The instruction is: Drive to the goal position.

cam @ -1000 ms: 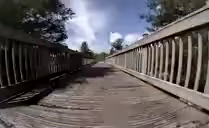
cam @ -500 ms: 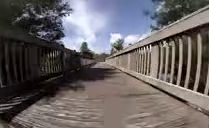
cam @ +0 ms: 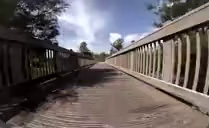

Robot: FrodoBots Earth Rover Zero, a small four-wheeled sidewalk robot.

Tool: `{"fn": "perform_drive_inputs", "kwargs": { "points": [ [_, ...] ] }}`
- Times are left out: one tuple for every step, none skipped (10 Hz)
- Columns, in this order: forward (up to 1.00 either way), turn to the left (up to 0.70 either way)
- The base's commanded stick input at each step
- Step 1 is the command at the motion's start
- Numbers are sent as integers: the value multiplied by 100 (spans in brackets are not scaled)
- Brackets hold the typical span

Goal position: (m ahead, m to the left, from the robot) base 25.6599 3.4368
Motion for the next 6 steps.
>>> {"fn": "perform_drive_inputs", "kwargs": {
  "points": [
    [85,0],
    [85,0],
    [85,0],
    [85,0],
    [85,0],
    [85,0]
  ]
}}
